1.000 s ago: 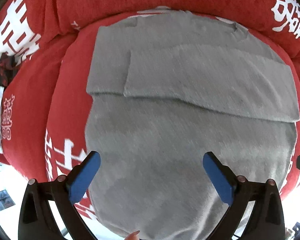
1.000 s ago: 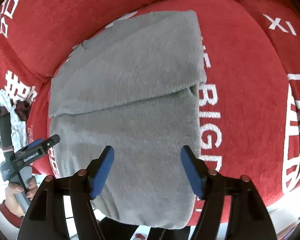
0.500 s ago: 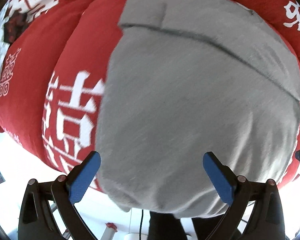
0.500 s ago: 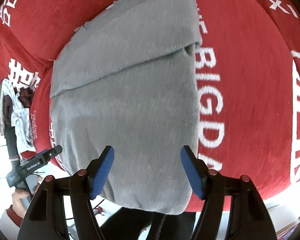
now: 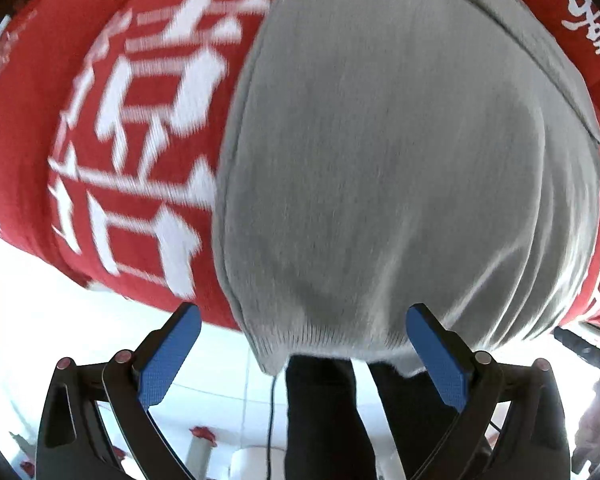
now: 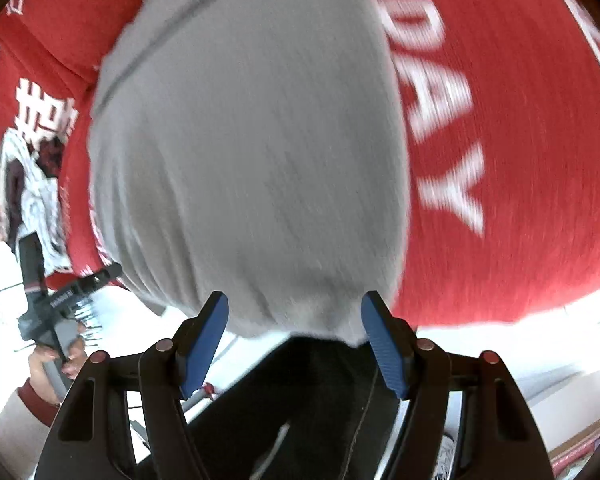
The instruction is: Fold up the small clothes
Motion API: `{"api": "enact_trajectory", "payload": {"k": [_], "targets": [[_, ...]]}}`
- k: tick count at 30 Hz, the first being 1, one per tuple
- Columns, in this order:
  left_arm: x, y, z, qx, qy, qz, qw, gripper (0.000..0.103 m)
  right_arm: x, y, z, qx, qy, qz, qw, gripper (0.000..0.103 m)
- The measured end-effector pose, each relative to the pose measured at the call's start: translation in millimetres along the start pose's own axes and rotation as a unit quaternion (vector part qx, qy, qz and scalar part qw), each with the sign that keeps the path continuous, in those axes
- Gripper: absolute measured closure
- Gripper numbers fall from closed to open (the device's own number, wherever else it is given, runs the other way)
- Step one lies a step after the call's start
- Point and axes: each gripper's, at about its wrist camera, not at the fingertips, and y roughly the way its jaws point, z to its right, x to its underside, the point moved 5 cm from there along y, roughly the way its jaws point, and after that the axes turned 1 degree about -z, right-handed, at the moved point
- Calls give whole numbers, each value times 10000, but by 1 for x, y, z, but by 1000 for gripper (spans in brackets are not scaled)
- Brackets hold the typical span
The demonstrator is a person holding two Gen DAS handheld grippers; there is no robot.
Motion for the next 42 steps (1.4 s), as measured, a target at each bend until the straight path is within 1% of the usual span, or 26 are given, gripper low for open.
{"api": "enact_trajectory", "payload": {"k": [3, 5, 7, 8, 10, 11, 12, 13, 14, 15, 16, 18, 20, 22, 24, 26, 28, 30, 31, 33, 36, 38, 39, 40, 41, 42], "targets": [[16, 13, 0, 241, -34, -113, 9996, 0, 17, 24, 16, 84, 167, -168, 9997, 31], [23, 25, 0, 492, -59, -213, 9985, 0, 21, 35, 24, 45, 226, -173, 9996, 31], [28, 34, -2, 627, -43, -284, 9976, 1, 22, 48, 31, 79, 231, -167, 9996, 31], [32, 36, -1, 667, -31, -285, 9974, 3, 22, 56, 34, 80, 217, -177, 9996, 31], [29, 37, -5, 708, 1, -284, 9971, 23, 22, 65, 36, 2, 206, -178, 9996, 31], [29, 38, -5, 768, 13, -275, 9967, 27, 22, 68, 36, -42, 178, -164, 9997, 31], [29, 37, -5, 845, 17, -246, 9961, 37, 23, 69, 33, -90, 145, -139, 9998, 33], [30, 33, -2, 887, 55, -208, 9958, 49, 25, 67, 33, -191, 131, -112, 9997, 47], [32, 31, -2, 847, 107, -196, 9962, 55, 26, 65, 32, -315, 170, -111, 9993, 73], [35, 29, -3, 803, 170, -179, 9965, 70, 28, 63, 32, -324, 236, -150, 9991, 82], [37, 27, -3, 772, 237, -167, 9966, 87, 31, 60, 31, -425, 359, -195, 9983, 98], [39, 14, -2, 876, 292, -147, 9956, 88, 32, 49, 26, -616, 411, -131, 9972, 98], [39, -6, -3, 1101, 276, -79, 9935, 89, 32, 31, 16, -868, 312, -9, 9957, 98], [34, -26, -2, 1296, 336, 55, 9910, 91, 27, 7, 1, -1283, 234, 140, 9914, 99], [27, -49, 2, 1449, 411, 272, 9882, 93, 17, -11, -12, -1537, 189, 298, 9875, 99], [11, -74, 4, 1644, 376, 517, 9843, 93, 1, -33, -24, -1830, 213, 550, 9813, 99], [-6, -83, 9, 1782, 279, 756, 9807, 93, -14, -49, -32, -2010, 253, 761, 9763, 99], [-32, -91, 12, 1806, 181, 1003, 9783, 93, -36, -62, -35, -2172, 339, 970, 9707, 99], [-36, -90, 11, 1778, 180, 1061, 9782, 93, -49, -65, -37, -2238, 399, 1064, 9680, 99], [-63, -90, 12, 1578, 212, 1190, 9800, 93, -69, -65, -43, -2236, 433, 1210, 9662, 99], [-88, -96, 19, 1268, 353, 1390, 9815, 93, -109, -76, -47, -2189, 476, 1433, 9640, 99], [-102, -97, 18, 951, 438, 1524, 9828, 93, -132, -82, -43, -2062, 535, 1577, 9642, 99], [-105, -92, 19, 882, 443, 1515, 9835, 88, -142, -84, -39, -1997, 577, 1608, 9649, 99], [-110, -89, 17, 789, 422, 1458, 9853, 71, -150, -84, -36, -1933, 644, 1607, 9657, 99], [-116, -91, 11, 704, 403, 1472, 9858, 57, -156, -83, -31, -1842, 706, 1576, 9676, 99], [-119, -94, 12, 563, 388, 1549, 9856, 30, -160, -79, -29, -1757, 743, 1540, 9695, 99]]}}
